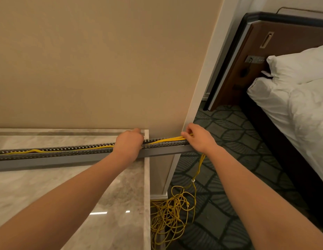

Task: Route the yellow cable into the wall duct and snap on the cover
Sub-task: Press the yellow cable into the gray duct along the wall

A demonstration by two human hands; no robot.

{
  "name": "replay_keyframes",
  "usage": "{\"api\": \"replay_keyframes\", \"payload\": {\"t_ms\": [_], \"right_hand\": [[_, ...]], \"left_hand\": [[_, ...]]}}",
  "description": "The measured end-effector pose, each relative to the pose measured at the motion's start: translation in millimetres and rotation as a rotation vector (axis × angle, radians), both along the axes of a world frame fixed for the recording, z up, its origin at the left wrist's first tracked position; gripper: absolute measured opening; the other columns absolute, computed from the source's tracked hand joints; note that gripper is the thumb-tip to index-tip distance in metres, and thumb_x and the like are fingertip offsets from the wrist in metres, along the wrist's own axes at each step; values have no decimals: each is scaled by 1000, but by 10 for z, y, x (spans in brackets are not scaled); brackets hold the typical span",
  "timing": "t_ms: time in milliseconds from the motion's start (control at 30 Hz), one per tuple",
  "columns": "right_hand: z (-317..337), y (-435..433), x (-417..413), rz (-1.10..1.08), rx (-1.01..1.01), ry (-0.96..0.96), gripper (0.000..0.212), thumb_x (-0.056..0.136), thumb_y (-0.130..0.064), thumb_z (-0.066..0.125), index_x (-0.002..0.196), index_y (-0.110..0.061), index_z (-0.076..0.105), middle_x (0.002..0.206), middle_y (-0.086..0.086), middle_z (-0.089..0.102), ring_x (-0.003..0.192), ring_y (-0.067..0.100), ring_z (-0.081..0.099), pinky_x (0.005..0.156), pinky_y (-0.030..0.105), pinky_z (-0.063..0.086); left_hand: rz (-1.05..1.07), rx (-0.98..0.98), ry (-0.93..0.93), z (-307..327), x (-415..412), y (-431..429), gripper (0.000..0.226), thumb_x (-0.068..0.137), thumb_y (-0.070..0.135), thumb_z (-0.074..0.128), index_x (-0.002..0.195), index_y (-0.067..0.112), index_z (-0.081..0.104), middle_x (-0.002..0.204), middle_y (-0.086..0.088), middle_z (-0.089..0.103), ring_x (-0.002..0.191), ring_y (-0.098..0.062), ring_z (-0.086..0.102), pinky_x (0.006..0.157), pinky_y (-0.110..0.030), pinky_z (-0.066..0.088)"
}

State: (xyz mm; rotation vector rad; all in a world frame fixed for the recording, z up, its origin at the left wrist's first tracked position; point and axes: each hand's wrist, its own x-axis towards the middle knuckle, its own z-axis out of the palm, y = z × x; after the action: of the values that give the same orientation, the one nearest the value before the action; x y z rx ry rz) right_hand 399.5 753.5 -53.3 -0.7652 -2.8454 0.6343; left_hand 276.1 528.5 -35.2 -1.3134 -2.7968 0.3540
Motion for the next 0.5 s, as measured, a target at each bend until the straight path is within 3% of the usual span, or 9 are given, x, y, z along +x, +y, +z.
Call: {"api": "replay_keyframes", "payload": {"t_ms": [233,367,500], "right_hand": [[-20,-63,44,-36,-59,27,18,92,-34,56,82,-21,50,91,0,48,77,18,51,70,34,45],[37,-110,6,-61,-3,-29,18,93,-31,56,80,-21,49,87,1,53,76,20,53,65,32,40],[64,-184,-21,-21,-137,-104,26,95,-44,48,98,-21,58,96,0,60,88,19,57,71,33,44]], "left_hand": [[5,7,-4,7,-3,-8,17,90,13,59,105,10,68,111,-8,57,95,-32,63,67,-38,49],[-5,18,-2,-9,4,-26,18,90,13,59,105,11,69,113,-7,56,95,-31,62,69,-38,51],[3,46,-38,-27,-15,-52,20,92,16,57,107,11,68,116,-7,56,97,-31,62,74,-39,54]]}}
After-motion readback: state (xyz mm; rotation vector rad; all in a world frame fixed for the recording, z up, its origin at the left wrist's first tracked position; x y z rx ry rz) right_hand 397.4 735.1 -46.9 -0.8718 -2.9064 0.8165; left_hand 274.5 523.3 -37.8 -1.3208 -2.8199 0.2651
